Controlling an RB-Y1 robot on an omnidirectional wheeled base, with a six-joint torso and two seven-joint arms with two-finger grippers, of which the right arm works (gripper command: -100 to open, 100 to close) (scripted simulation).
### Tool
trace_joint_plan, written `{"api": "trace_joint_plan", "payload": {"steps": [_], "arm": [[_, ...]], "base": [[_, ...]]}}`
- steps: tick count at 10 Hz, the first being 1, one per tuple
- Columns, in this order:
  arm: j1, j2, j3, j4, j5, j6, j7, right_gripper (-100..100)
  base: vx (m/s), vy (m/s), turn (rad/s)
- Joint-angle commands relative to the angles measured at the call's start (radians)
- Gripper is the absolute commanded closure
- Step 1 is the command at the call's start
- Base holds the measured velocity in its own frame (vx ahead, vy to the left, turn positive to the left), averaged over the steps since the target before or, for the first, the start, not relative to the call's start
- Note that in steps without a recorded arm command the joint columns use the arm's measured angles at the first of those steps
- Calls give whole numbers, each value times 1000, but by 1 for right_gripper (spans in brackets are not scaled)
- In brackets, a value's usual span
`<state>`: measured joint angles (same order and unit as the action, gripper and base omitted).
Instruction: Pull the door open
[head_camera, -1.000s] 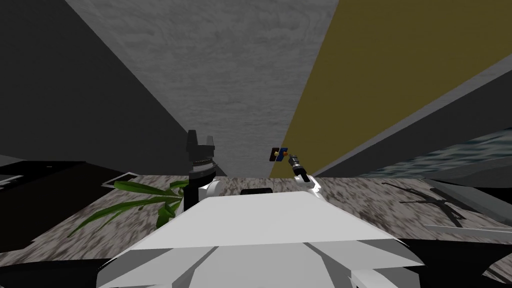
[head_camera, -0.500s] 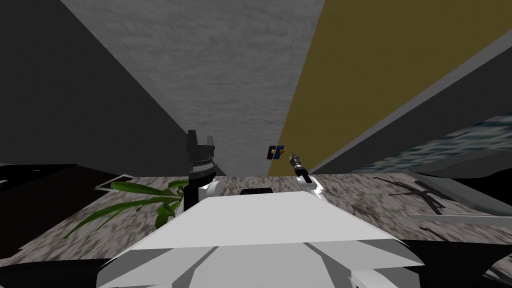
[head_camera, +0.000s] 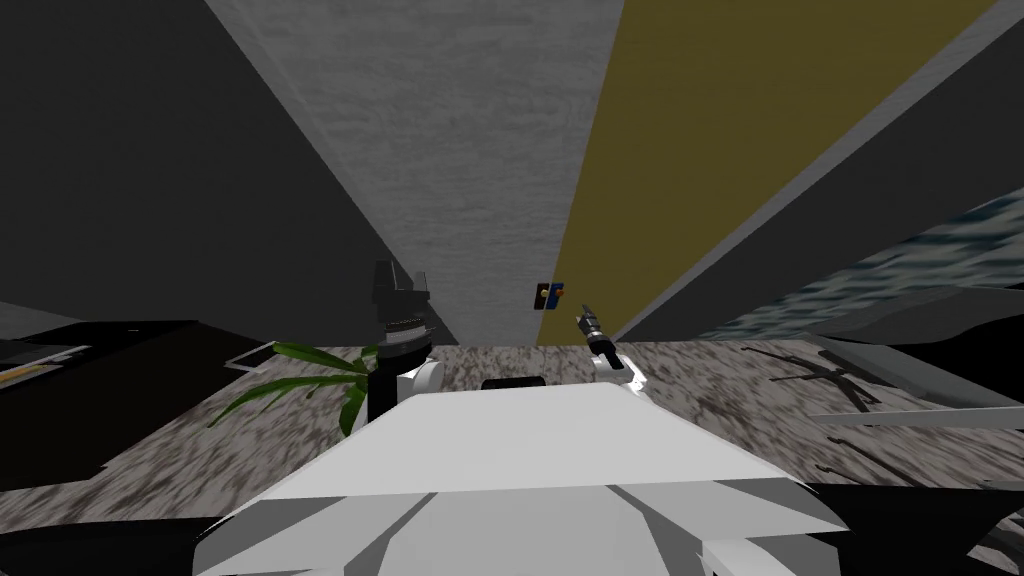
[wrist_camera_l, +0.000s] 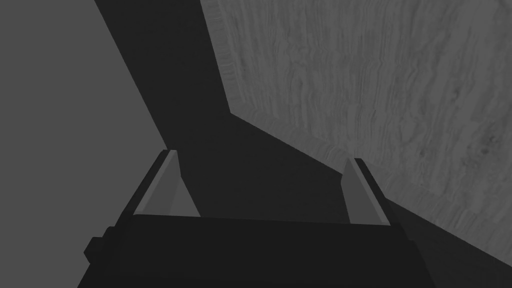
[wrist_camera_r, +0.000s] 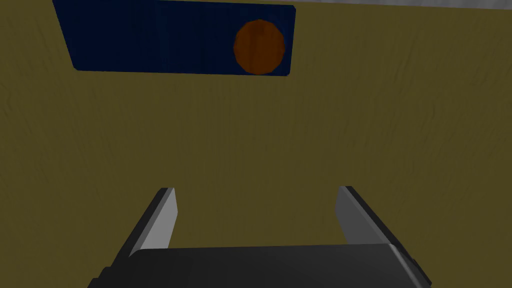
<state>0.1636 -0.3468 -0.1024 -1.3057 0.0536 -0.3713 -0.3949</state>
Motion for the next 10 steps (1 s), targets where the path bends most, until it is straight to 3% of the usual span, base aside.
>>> {"api": "trace_joint_plan", "payload": {"steps": [1, 3, 7, 10], "arm": [[-10, 13, 26, -18, 6, -9, -5, -100], [10, 5, -10, -6, 1, 4, 5, -100], [22, -16, -75, 42, -9, 12, 22, -100], [2, -5, -74, 51, -9, 10, 30, -100]], "base": [[-102, 168, 125], [-38, 21, -86], [17, -97, -121], [177, -47, 33]]}}
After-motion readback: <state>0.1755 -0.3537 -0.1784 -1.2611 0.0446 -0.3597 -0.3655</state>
